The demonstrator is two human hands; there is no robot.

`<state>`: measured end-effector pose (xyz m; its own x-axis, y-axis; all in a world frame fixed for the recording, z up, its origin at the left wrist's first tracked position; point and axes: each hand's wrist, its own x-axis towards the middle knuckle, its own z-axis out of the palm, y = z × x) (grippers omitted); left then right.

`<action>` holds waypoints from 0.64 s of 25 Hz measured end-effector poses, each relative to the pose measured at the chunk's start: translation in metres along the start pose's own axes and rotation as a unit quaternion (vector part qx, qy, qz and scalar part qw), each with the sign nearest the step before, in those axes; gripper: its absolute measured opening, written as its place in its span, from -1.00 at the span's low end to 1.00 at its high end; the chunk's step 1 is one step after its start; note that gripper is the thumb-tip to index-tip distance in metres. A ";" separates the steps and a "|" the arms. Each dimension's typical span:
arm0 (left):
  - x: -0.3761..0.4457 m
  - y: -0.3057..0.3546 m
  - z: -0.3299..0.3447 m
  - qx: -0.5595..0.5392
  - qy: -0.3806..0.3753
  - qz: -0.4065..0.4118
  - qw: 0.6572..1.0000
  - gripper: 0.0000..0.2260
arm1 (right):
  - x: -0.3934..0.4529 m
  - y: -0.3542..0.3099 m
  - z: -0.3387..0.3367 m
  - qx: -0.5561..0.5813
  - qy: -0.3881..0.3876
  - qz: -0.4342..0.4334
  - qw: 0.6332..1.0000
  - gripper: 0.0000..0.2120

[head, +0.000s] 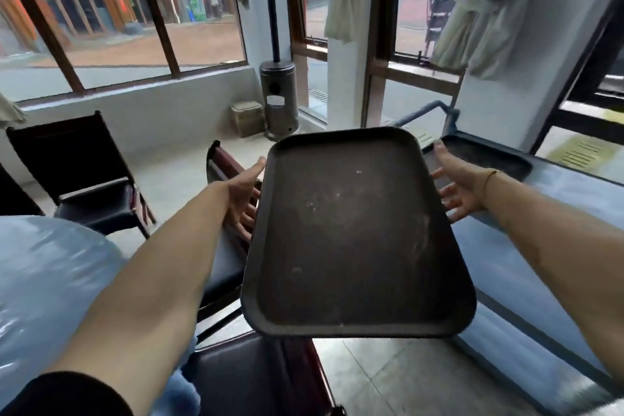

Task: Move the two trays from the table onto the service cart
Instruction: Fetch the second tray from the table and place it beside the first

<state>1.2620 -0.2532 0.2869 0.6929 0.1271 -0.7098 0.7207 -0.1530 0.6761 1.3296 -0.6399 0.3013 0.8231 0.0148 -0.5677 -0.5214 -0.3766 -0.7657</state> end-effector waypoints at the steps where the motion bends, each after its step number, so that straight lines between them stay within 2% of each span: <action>1: 0.003 0.009 0.023 0.014 -0.013 0.001 1.000 -0.03 | -0.006 0.013 -0.023 0.013 0.012 0.007 1.000 -0.21; 8: 0.020 0.066 0.180 0.127 -0.105 0.028 0.986 -0.01 | -0.056 0.113 -0.157 0.096 0.112 0.043 0.988 -0.12; 16: 0.029 0.105 0.313 0.213 -0.192 0.049 0.957 -0.06 | -0.098 0.193 -0.245 0.159 0.209 0.086 0.961 -0.07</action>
<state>1.3501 -0.5721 0.2754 0.6382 -0.2659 -0.7225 0.5208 -0.5420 0.6595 1.2034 -0.9415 0.2829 0.7017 -0.4217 -0.5743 -0.6462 -0.0371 -0.7623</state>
